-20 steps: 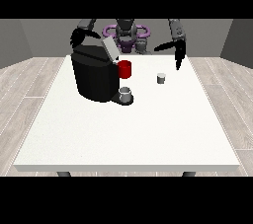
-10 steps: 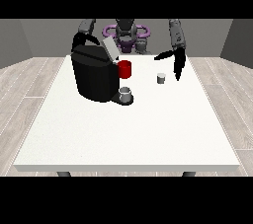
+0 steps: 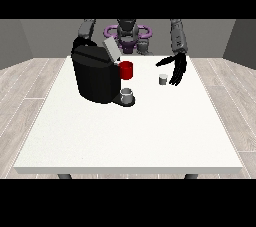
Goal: Insert the coffee pod into the coffee machine and close the lid
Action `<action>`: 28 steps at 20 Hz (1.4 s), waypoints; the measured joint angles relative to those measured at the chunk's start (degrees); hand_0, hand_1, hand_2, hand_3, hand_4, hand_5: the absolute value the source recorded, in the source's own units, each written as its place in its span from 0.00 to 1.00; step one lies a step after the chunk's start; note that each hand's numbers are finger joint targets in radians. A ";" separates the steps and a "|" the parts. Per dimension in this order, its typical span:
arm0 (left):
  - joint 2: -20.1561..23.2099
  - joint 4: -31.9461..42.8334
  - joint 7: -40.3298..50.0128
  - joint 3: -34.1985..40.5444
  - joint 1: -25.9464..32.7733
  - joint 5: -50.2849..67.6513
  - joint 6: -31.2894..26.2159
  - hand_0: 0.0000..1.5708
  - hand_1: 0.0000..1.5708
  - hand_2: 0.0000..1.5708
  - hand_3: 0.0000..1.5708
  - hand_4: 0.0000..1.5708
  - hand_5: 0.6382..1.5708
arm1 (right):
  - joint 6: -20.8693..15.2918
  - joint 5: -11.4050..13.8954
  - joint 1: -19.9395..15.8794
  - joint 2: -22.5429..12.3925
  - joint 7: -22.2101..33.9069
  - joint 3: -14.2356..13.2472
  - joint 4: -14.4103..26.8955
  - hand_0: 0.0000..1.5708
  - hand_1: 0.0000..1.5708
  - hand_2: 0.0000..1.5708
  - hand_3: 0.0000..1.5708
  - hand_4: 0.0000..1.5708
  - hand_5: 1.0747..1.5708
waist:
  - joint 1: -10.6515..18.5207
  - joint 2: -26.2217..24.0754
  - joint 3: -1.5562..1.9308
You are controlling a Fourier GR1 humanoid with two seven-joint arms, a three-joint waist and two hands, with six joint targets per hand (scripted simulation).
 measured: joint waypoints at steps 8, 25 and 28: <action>2.42 6.32 -2.32 -1.49 -1.26 -5.71 2.18 0.34 0.34 0.44 0.28 0.00 1.00 | 1.25 -0.85 1.01 -0.24 0.03 0.76 -0.33 0.00 0.00 0.00 0.00 0.28 1.00 | -1.83 0.36 0.00; 1.52 13.88 -6.99 -3.07 -5.59 -16.03 15.35 0.57 0.57 0.64 0.49 0.20 1.00 | 1.03 -1.43 0.44 0.69 -0.38 1.26 -0.32 0.00 0.00 0.00 0.00 0.31 1.00 | -3.23 1.23 0.17; 2.27 15.00 -7.86 -3.55 -6.41 -17.46 15.28 0.71 0.71 0.75 0.61 0.18 1.00 | 0.62 -1.59 -0.02 0.70 -0.08 0.83 -0.30 0.00 0.00 0.00 0.00 0.26 1.00 | -3.16 1.59 0.15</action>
